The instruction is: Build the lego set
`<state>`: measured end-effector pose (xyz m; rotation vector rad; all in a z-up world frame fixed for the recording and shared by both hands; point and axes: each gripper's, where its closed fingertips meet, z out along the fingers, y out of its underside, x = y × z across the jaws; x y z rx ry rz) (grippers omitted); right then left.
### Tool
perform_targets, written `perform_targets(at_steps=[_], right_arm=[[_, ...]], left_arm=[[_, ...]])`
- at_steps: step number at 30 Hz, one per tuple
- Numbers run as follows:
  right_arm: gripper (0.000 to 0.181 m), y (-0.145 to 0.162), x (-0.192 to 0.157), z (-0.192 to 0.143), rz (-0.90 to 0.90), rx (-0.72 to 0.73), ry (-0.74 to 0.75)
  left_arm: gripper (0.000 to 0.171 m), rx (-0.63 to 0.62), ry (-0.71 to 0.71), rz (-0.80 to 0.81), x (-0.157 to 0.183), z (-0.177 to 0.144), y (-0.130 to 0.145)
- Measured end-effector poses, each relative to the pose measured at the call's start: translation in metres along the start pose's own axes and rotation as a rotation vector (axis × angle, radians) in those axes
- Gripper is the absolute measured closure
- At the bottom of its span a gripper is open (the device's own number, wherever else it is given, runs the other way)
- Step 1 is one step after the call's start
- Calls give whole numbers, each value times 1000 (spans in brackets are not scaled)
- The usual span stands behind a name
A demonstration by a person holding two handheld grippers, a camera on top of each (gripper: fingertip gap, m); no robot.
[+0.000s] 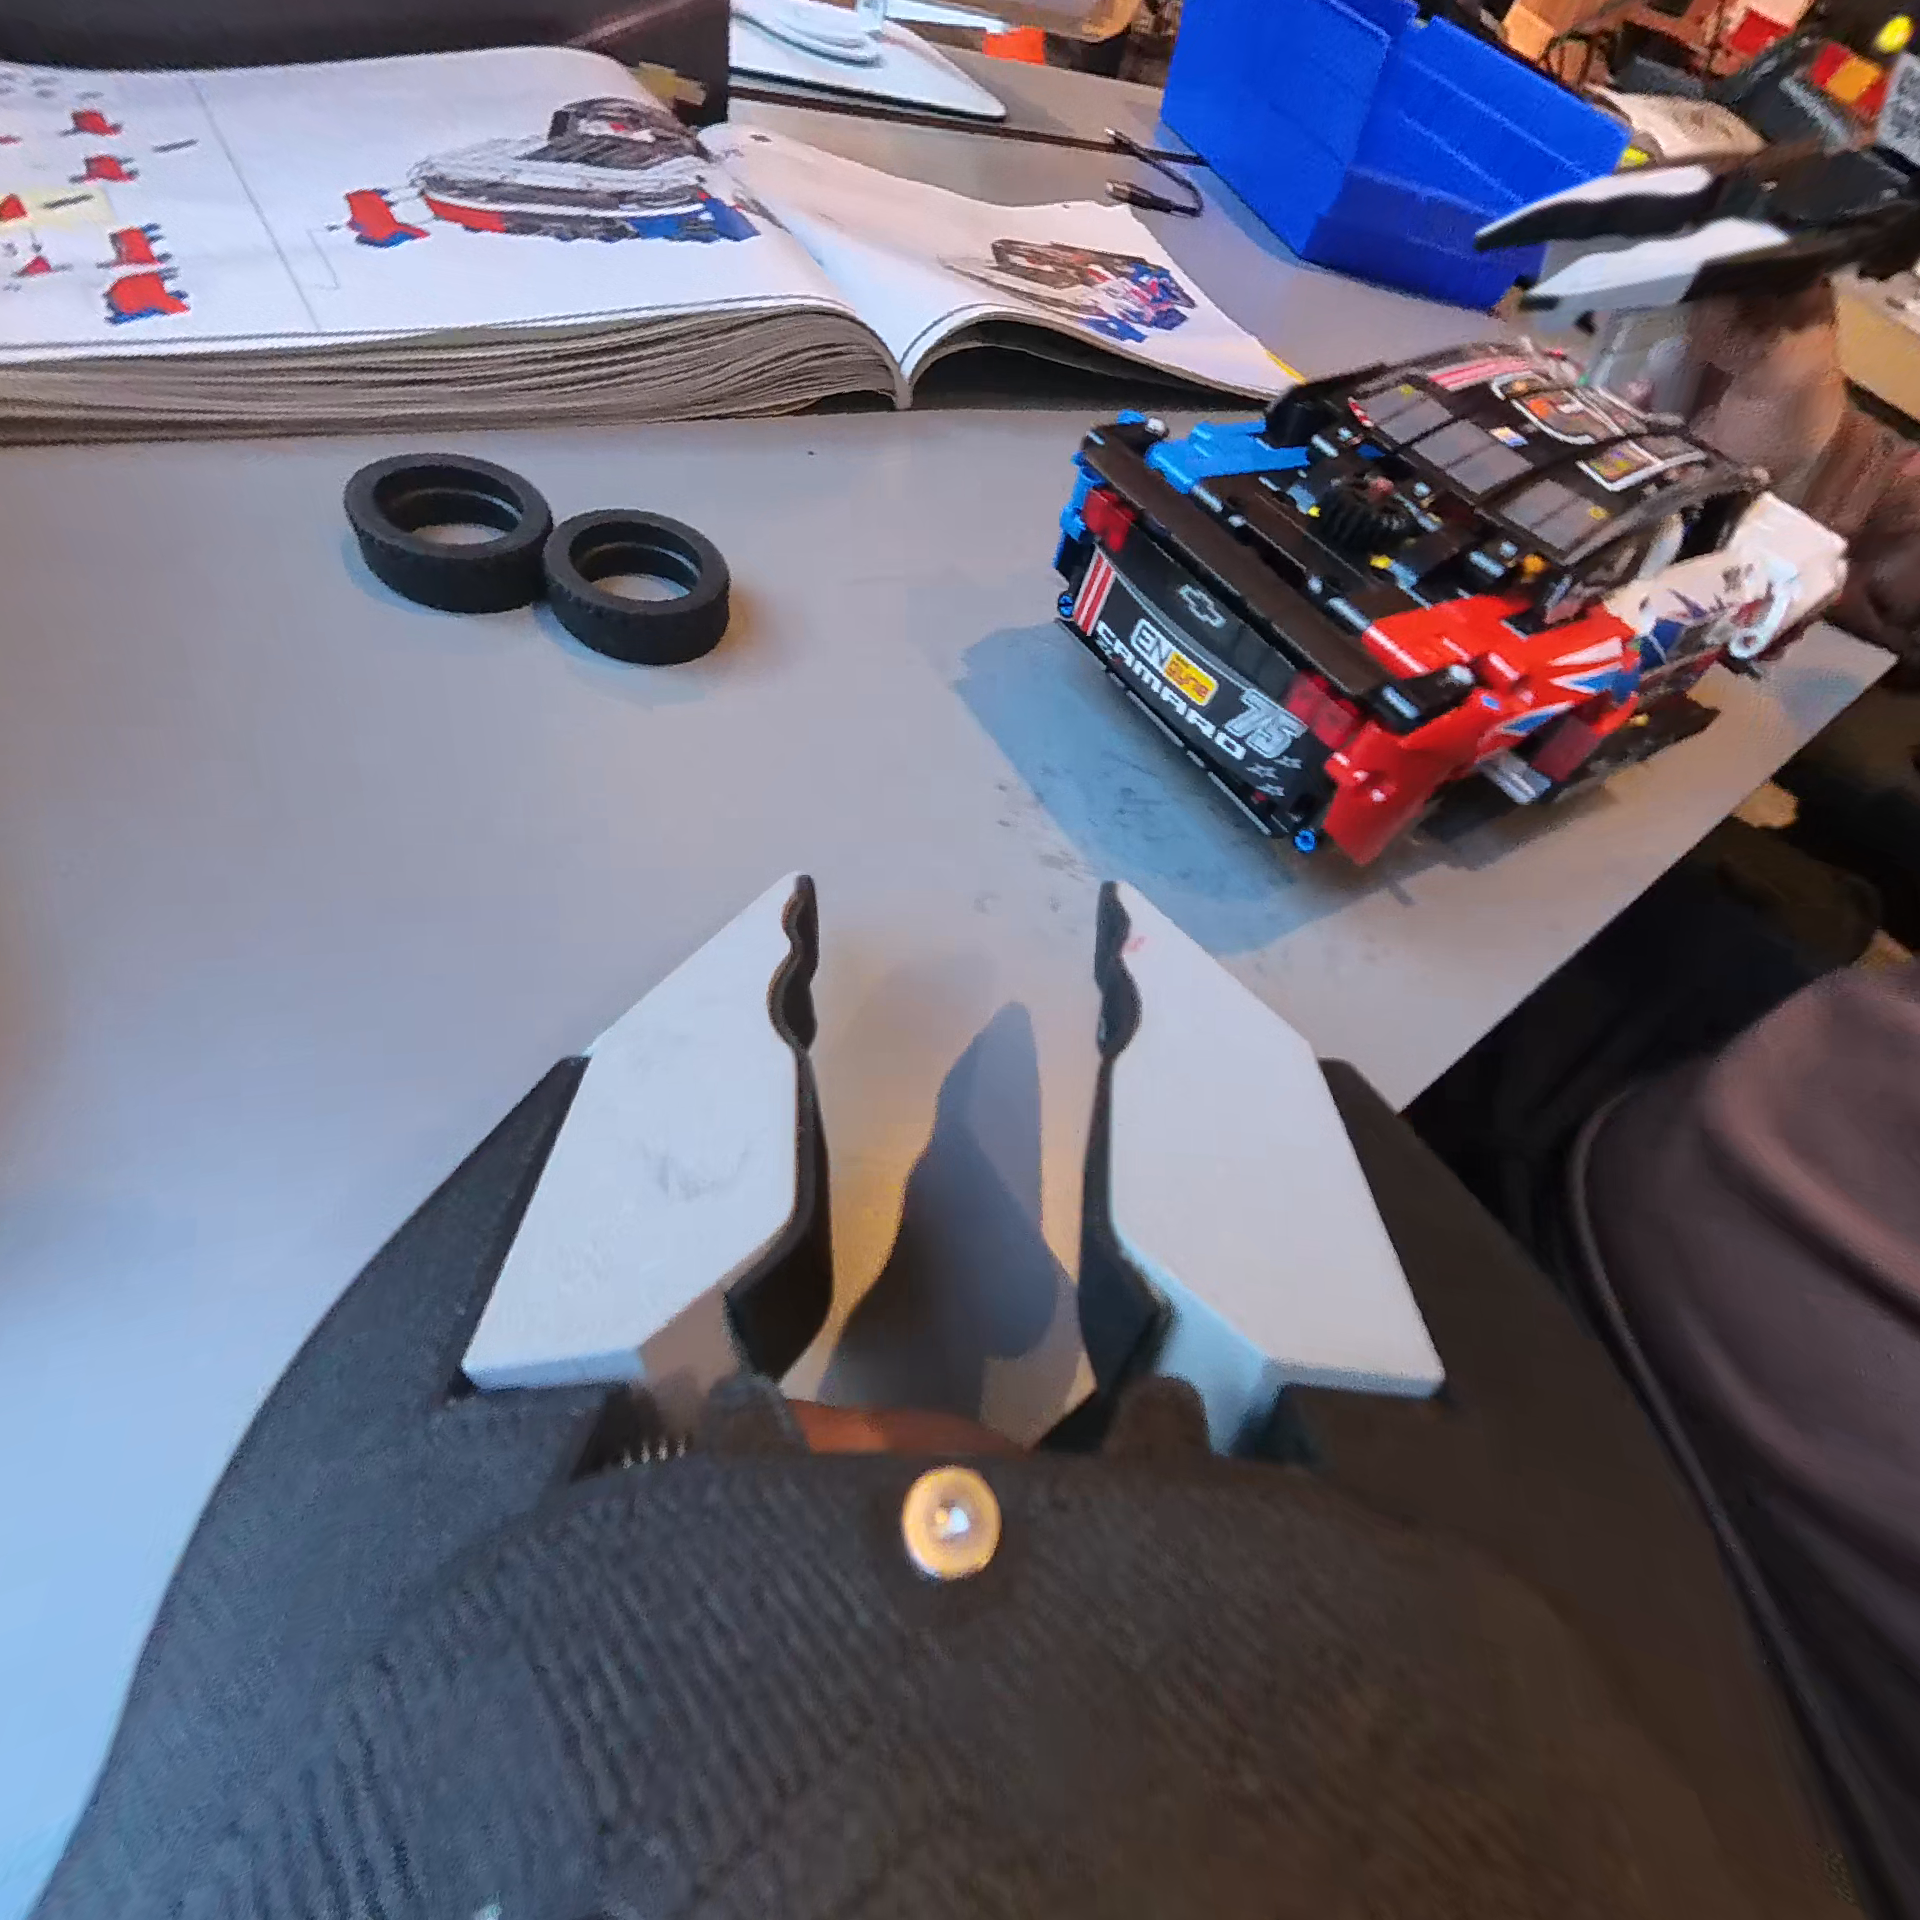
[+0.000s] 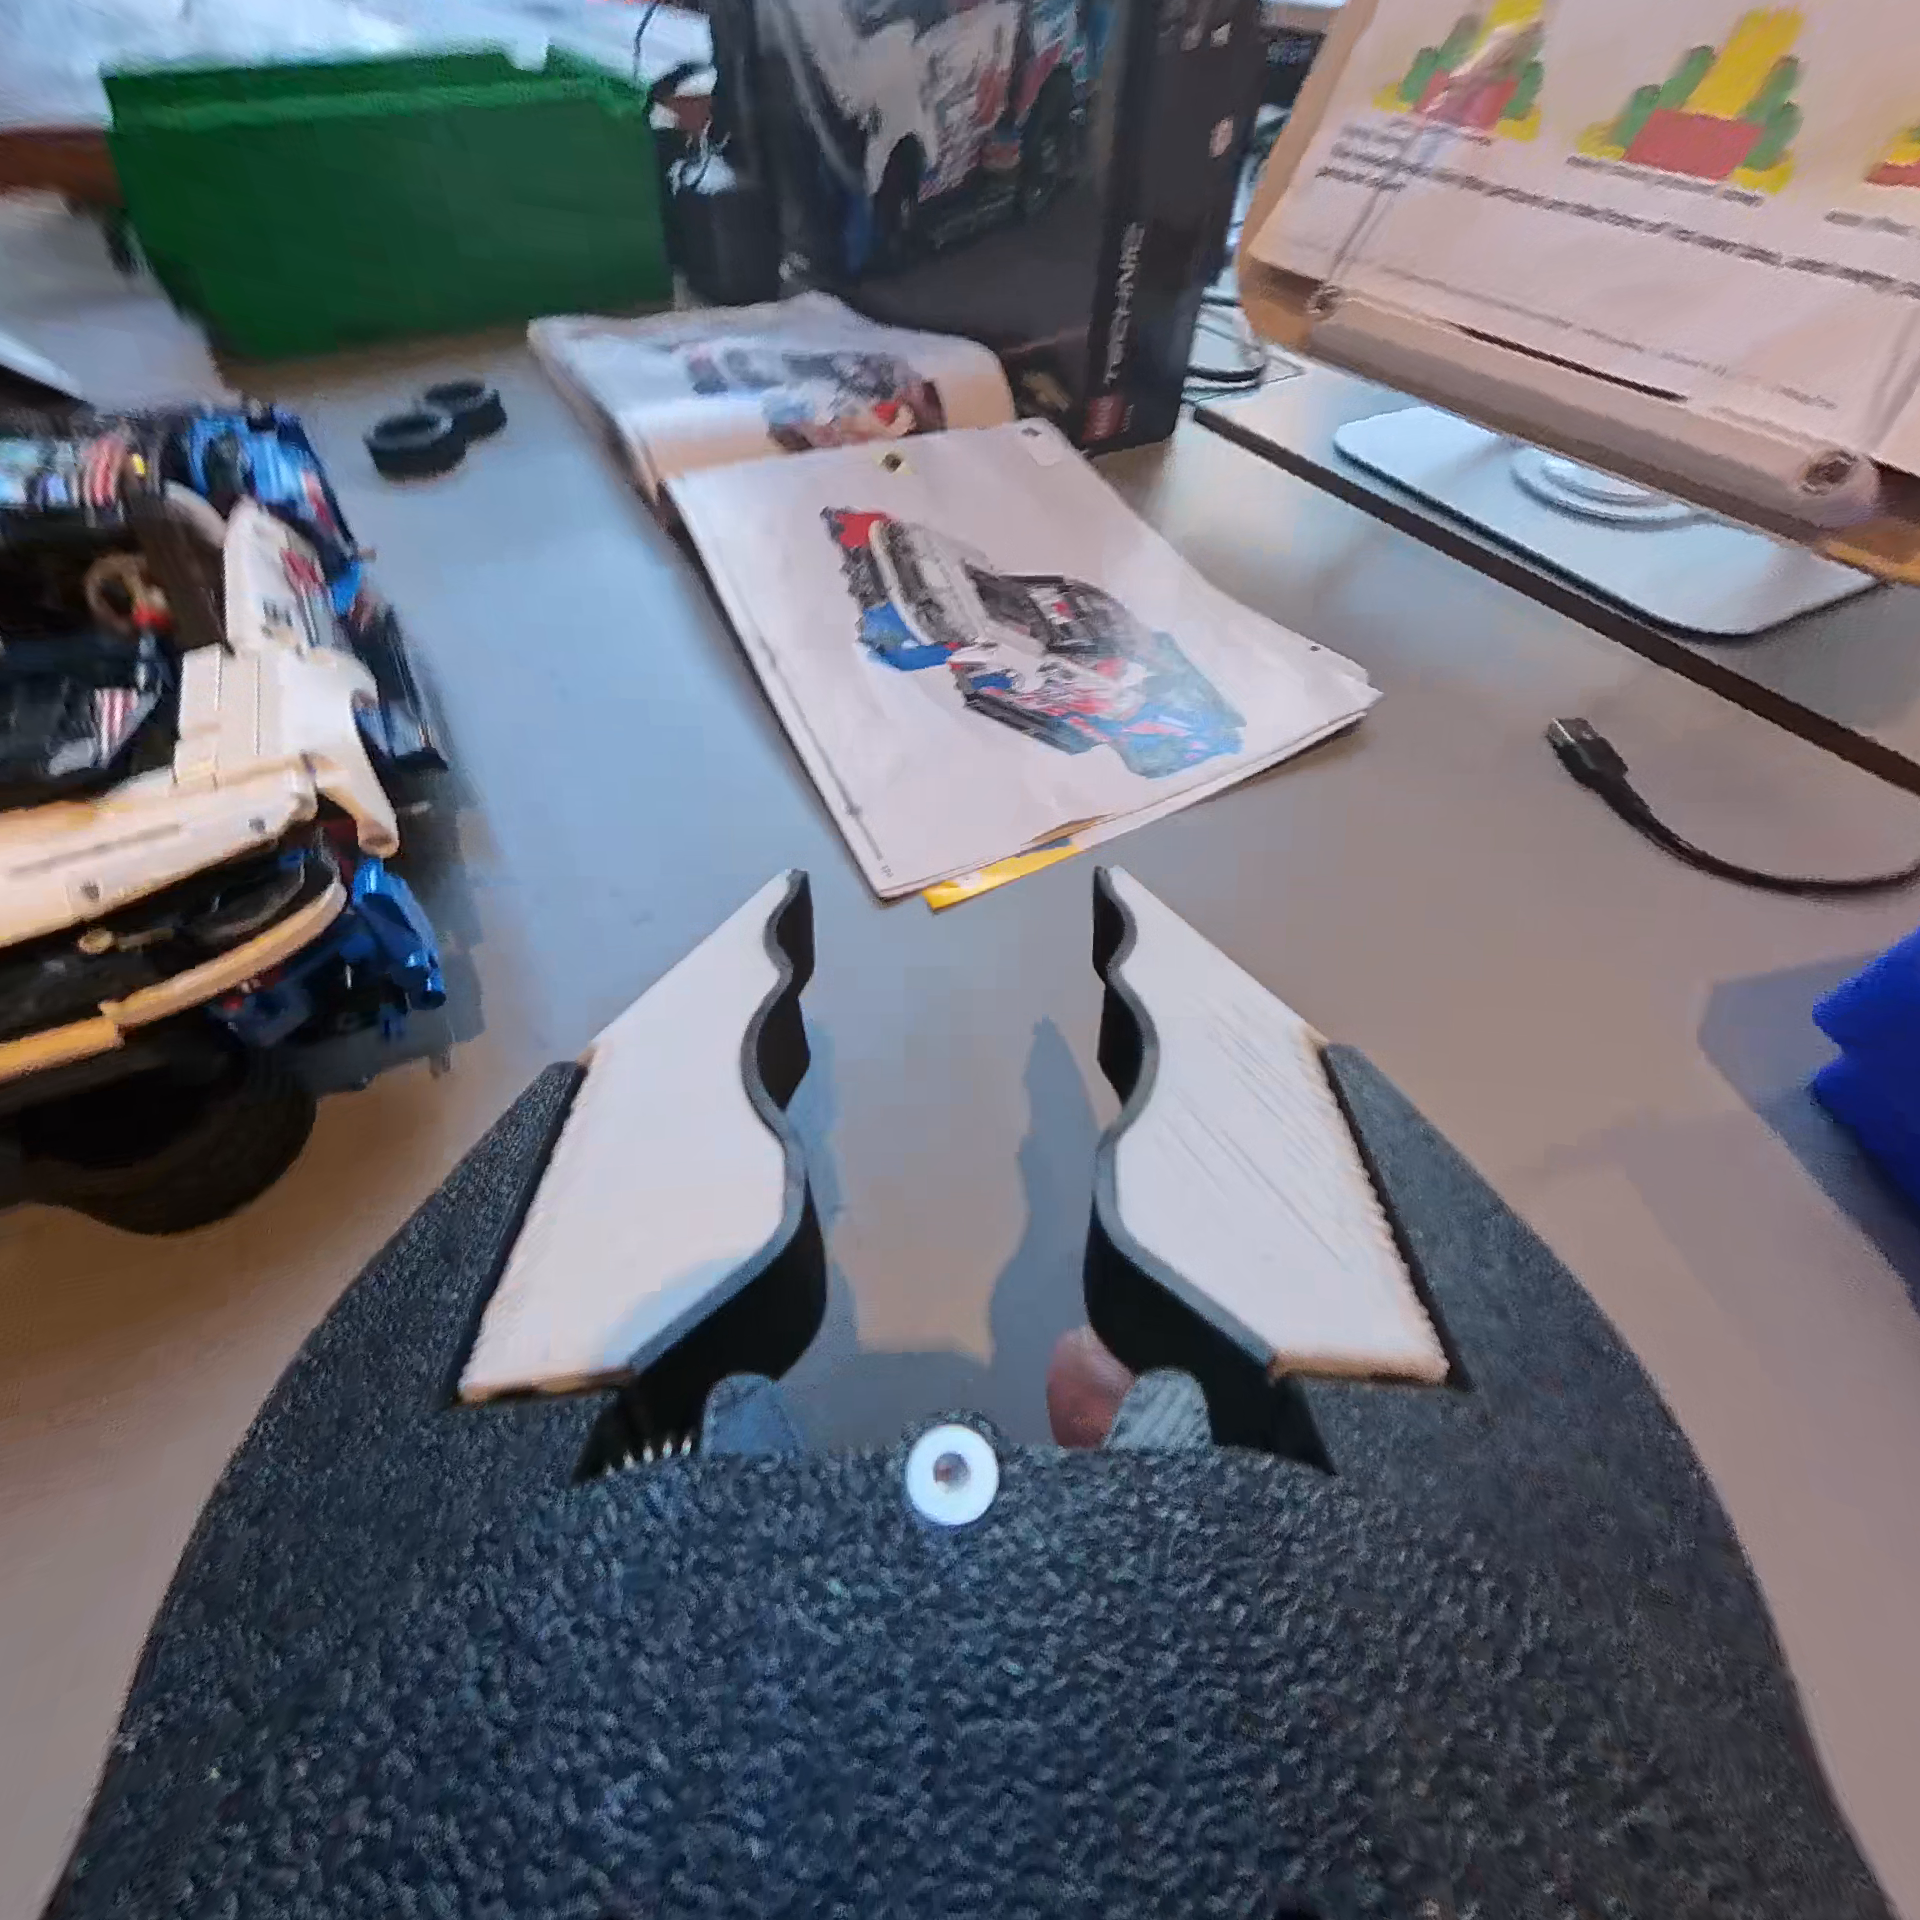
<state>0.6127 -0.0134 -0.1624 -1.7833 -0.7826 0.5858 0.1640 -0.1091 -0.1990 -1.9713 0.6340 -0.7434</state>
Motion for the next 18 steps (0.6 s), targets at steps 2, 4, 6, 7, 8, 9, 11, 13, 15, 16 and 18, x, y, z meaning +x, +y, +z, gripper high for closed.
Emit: perform_targets(at_steps=[2,4,6,7,8,9,11,13,15,16,18], right_arm=[[127,-4,9,-8,97,30,-13],[124,-9,17,-15,179,64,-22],[123,-13,18,-19,217,87,-36],[123,-14,18,-20,220,87,-35],[123,-14,18,-20,212,81,-26],[123,-14,17,-20,195,75,-19],[124,-14,11,-18,149,60,-15],[124,-11,4,-14,102,33,-17],[124,-8,-2,-11,50,8,-16],[124,-7,-5,-9,22,-2,-13],[124,-4,-9,-7,-27,-20,-7]], left_arm=[[121,8,-12,-44,-4,1,-2],[121,31,-21,-93,-7,0,-5],[116,63,-38,-149,-12,-4,-8],[114,78,-42,-174,-13,-6,-9],[115,85,-43,-189,-14,-7,-9],[117,90,-43,-191,-14,-8,-10],[119,86,-50,-187,-14,-6,-10],[119,69,-47,-191,-15,-3,-9],[121,57,-33,-191,-14,-1,-9],[122,53,-25,-194,-13,0,-9],[123,56,-14,-202,-13,0,-10]])
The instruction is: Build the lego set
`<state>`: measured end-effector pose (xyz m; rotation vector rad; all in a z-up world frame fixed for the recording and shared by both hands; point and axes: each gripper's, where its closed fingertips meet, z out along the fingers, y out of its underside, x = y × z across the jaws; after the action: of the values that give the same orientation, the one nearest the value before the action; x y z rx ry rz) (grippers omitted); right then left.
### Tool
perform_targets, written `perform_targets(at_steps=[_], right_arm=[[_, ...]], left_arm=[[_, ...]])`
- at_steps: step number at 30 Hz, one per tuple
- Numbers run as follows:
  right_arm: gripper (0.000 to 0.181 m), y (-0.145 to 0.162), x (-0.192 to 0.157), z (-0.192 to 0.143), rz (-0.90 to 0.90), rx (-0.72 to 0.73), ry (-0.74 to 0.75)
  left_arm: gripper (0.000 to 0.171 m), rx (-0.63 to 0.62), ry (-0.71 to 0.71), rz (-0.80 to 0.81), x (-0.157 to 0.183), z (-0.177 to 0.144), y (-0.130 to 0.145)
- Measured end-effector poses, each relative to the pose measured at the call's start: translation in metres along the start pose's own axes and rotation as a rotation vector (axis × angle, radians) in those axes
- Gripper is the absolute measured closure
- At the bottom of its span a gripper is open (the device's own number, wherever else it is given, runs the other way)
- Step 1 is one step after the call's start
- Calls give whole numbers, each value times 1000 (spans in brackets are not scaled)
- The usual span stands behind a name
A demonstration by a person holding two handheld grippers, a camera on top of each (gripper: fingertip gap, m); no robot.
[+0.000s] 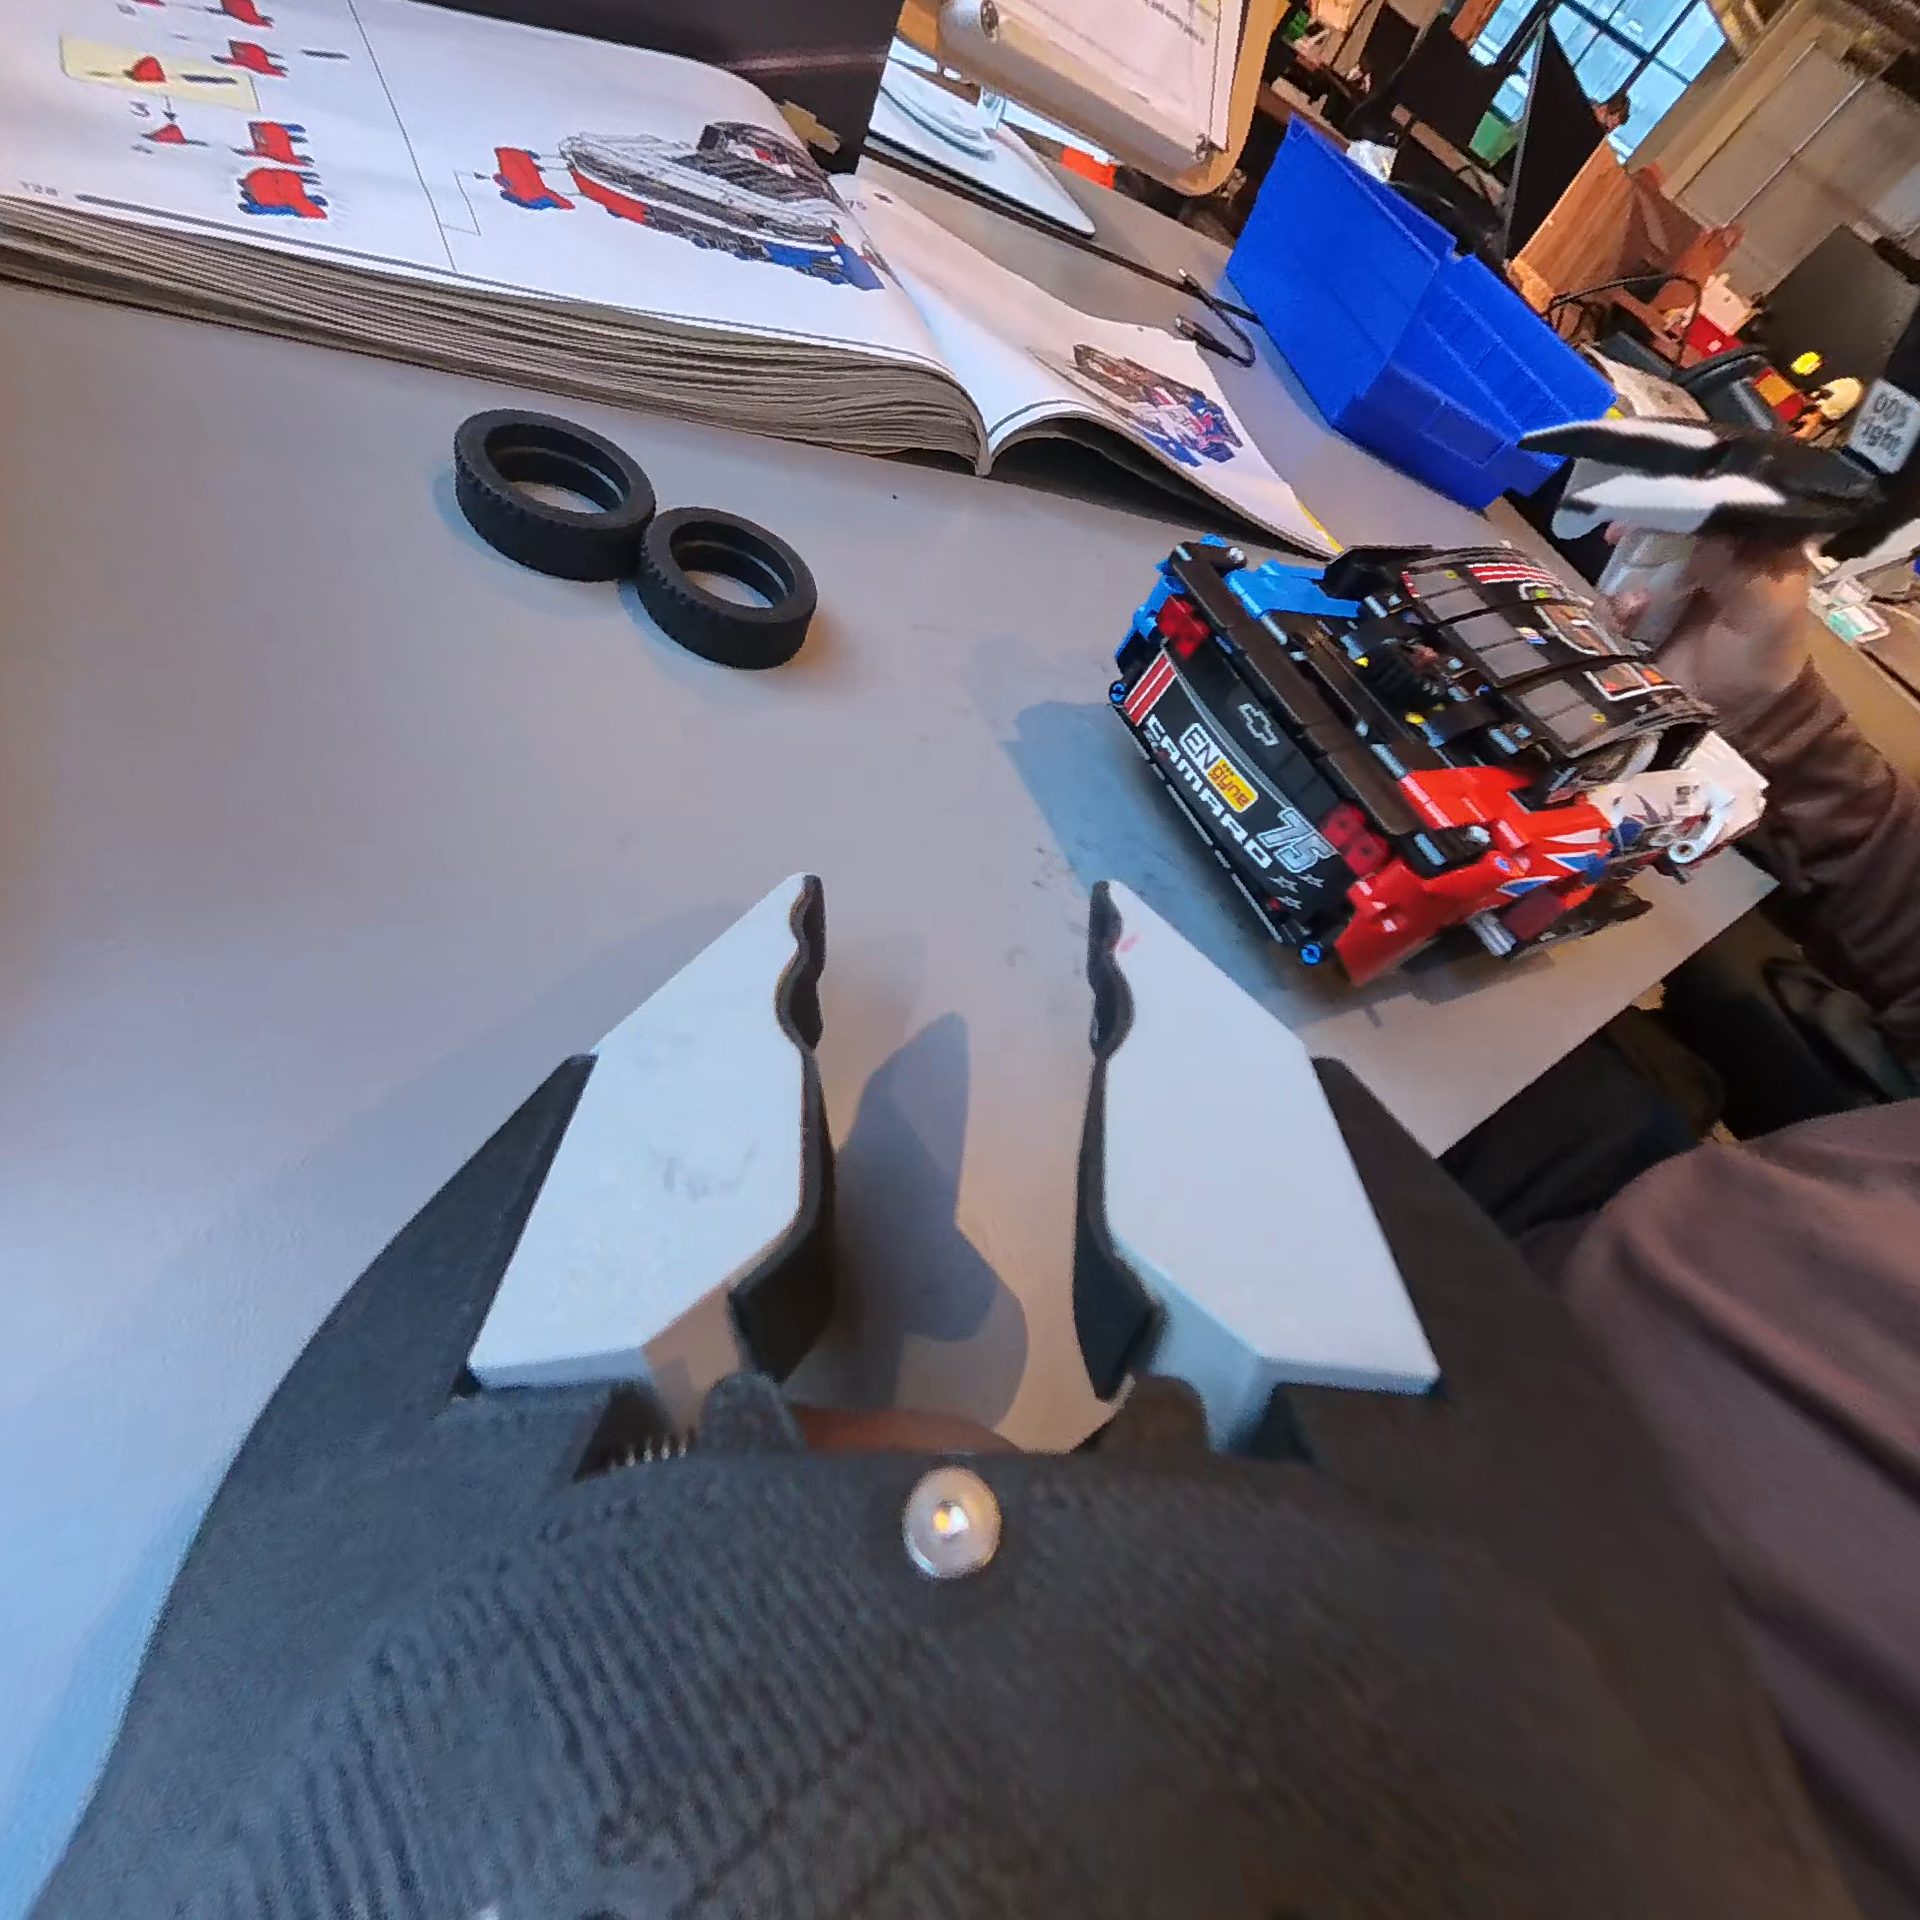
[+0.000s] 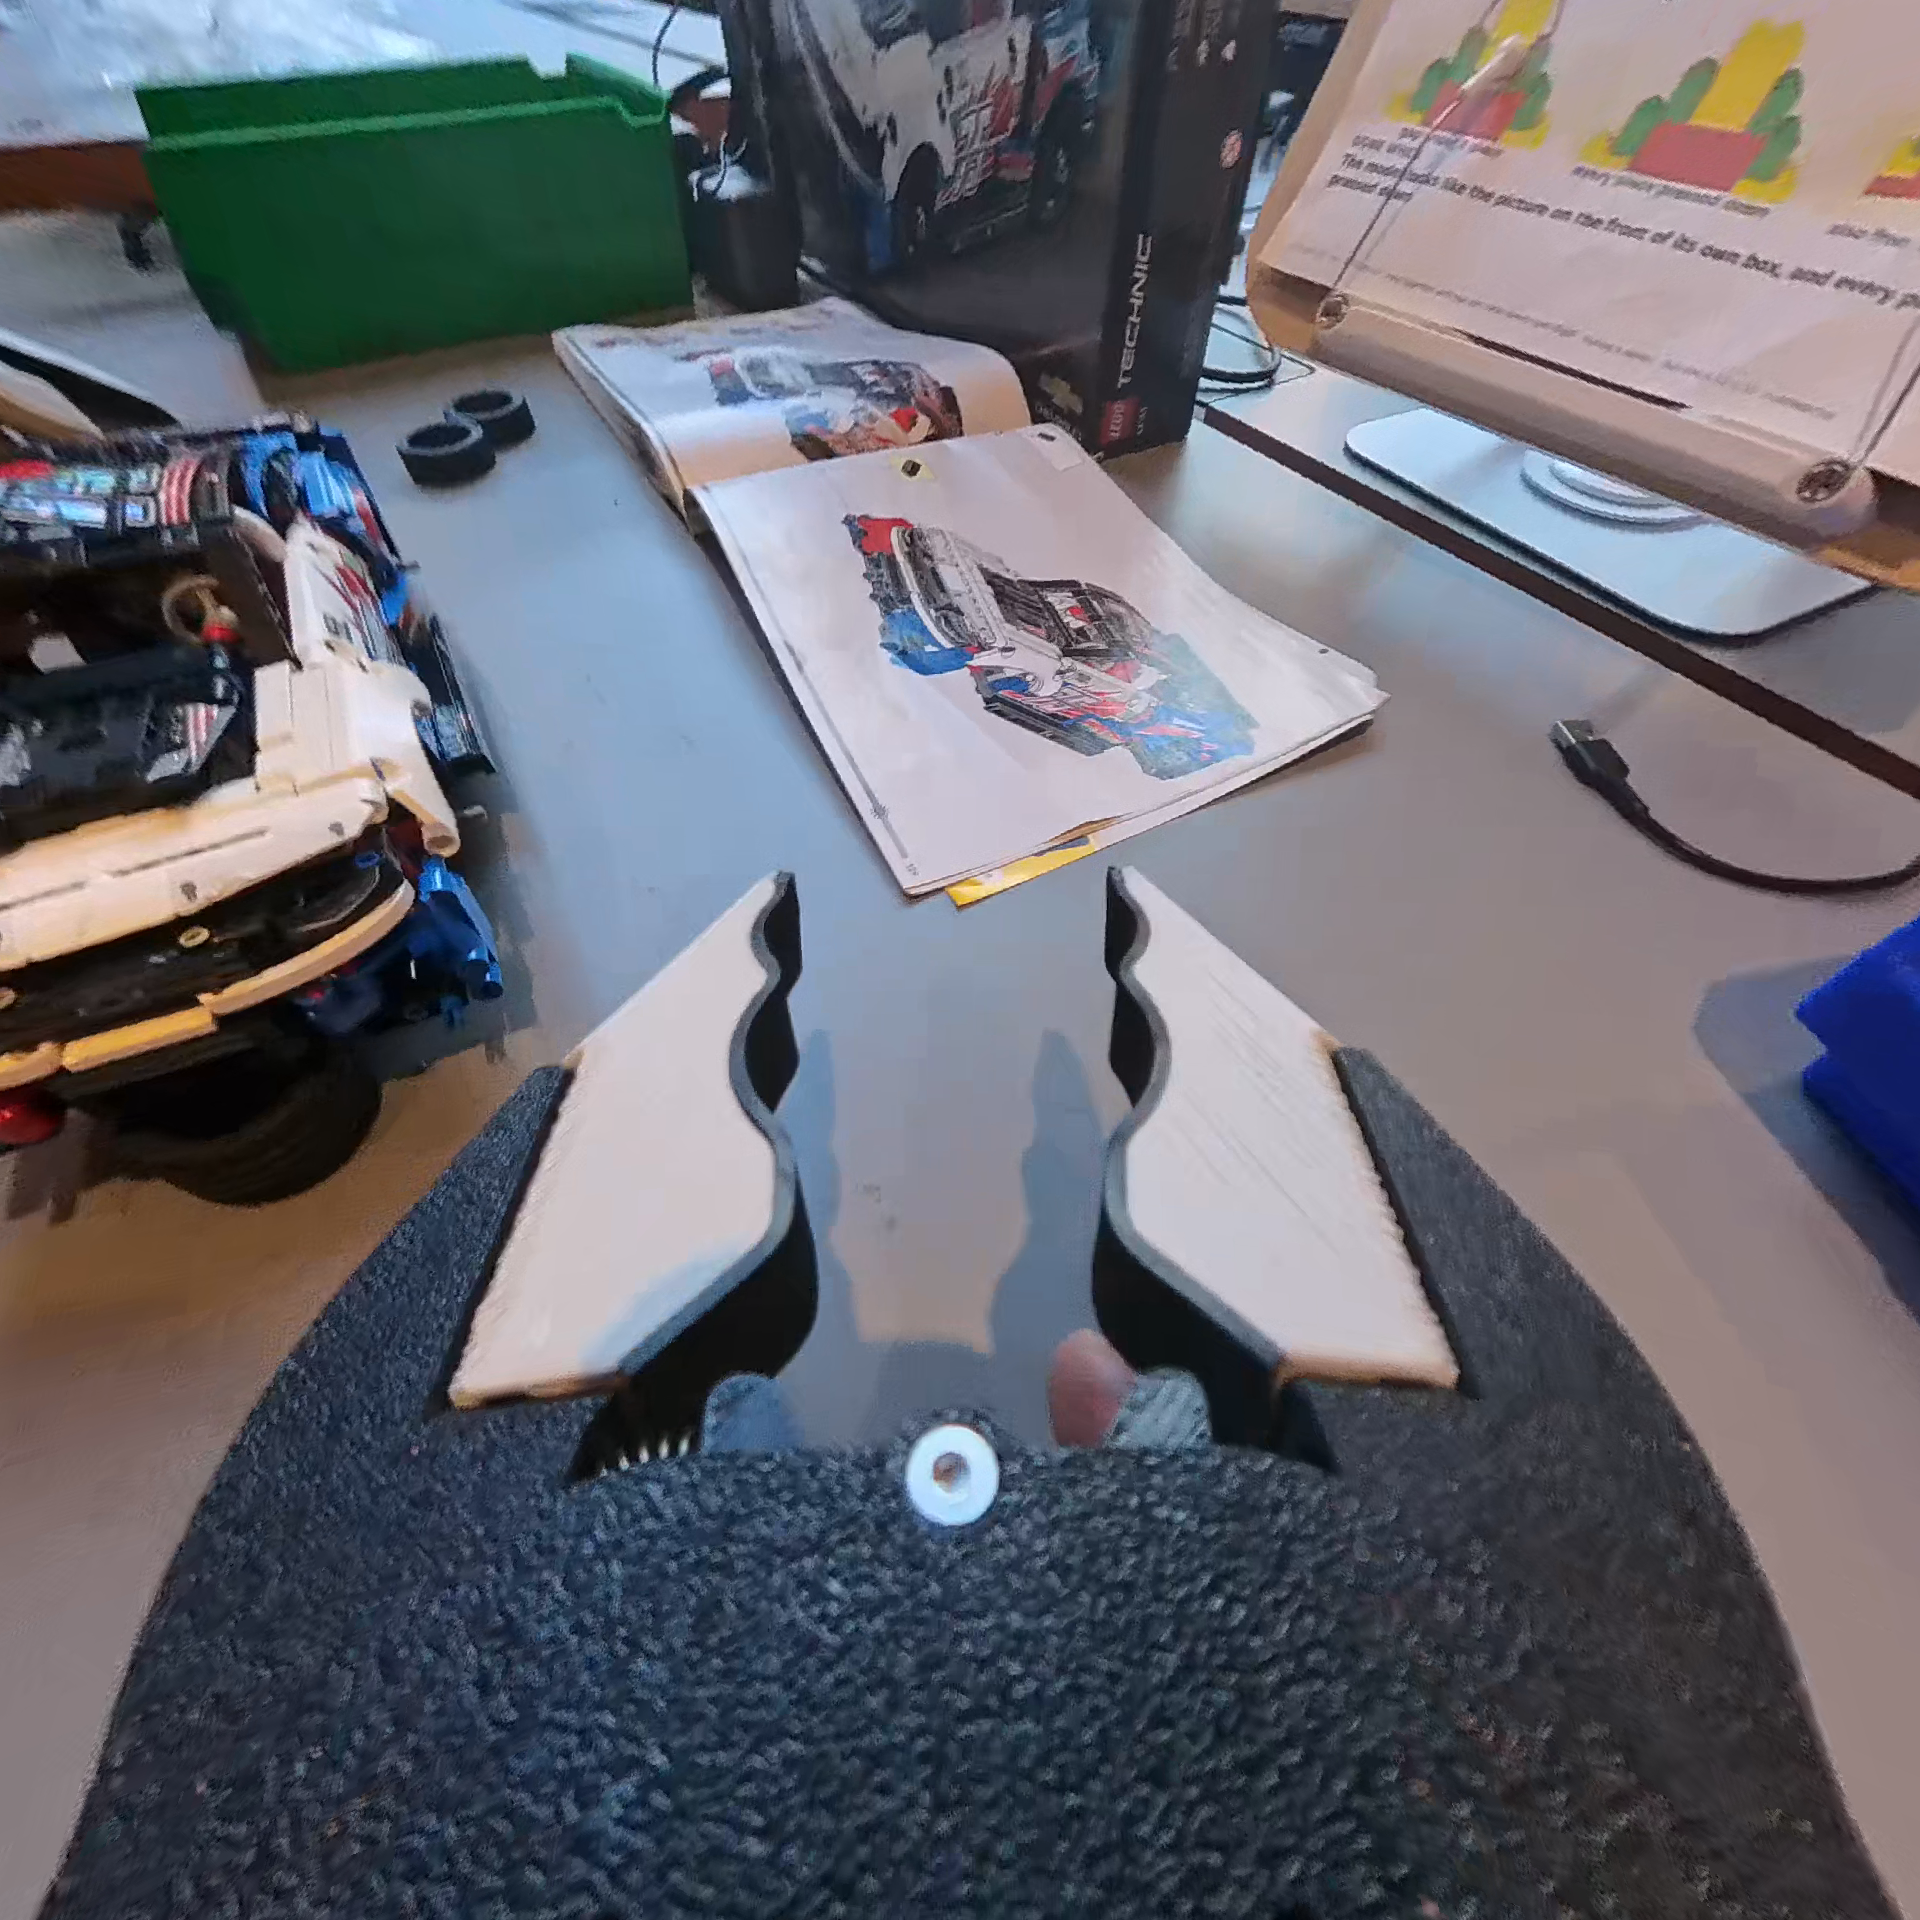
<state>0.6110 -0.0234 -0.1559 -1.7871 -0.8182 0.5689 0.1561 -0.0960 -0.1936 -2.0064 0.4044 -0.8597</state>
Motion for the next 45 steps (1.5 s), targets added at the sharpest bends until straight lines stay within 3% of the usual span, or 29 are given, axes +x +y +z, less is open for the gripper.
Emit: perform_targets(at_steps=[7,21,45], right_arm=[[125,7,4,3,-47,-33,28],[125,10,51,-11,157,53,73],[125,1,54,-18,154,130,56]], left_arm=[[121,7,19,30,4,-1,1],[117,-5,37,207,16,0,9],[126,36,99,235,24,-3,7]])
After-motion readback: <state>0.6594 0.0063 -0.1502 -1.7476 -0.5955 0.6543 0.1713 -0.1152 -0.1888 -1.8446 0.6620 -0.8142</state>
